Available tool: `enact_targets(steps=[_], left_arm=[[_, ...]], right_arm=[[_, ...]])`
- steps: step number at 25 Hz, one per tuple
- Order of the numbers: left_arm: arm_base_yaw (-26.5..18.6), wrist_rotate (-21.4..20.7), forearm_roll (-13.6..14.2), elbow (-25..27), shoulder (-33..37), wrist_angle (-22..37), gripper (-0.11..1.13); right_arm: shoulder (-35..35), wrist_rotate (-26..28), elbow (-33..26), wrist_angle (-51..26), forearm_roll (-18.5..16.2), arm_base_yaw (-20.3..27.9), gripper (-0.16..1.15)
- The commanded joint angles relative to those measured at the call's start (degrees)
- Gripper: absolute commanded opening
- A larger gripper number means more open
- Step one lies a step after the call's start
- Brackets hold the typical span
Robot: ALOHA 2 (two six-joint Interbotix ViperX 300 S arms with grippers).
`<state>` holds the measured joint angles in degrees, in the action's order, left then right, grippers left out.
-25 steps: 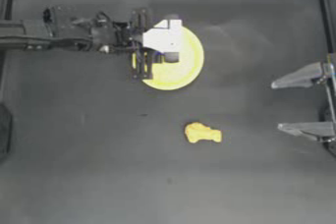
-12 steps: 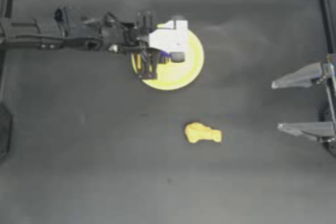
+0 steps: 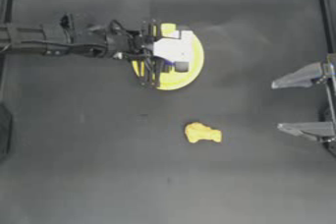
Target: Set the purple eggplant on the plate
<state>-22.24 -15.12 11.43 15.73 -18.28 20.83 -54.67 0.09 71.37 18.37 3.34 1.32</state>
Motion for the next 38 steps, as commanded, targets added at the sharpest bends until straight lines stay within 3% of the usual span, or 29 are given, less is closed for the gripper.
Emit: enact_targets(steps=[1, 5, 7, 15, 25, 38], left_arm=[[-0.3, 0.0, -0.2, -1.6, 1.5, 0.1, 0.82], [-0.9, 0.0, -1.4, -2.0, 1.2, 0.1, 1.02], [-1.0, -0.1, -1.6, -2.2, 1.1, 0.1, 1.05], [-1.0, -0.1, -1.6, -2.3, 2.0, 0.1, 1.02], [0.1, 0.0, -2.5, -1.6, 10.5, 1.2, 1.02], [6.9, 0.7, -4.2, 3.6, 22.9, 1.8, 1.01]], right_arm=[[0.4, -0.1, -1.1, 0.4, 0.1, -0.1, 1.00], [0.4, -0.1, -1.1, 0.4, 0.2, -0.1, 1.00], [0.4, -0.1, -1.1, 0.4, 0.2, -0.1, 1.00], [0.3, -0.1, -1.1, 0.4, 0.2, -0.1, 1.00], [0.0, -0.1, -1.1, 0.4, 0.2, -0.1, 1.00], [0.1, -0.2, -1.2, 0.3, 0.1, -0.1, 1.00]])
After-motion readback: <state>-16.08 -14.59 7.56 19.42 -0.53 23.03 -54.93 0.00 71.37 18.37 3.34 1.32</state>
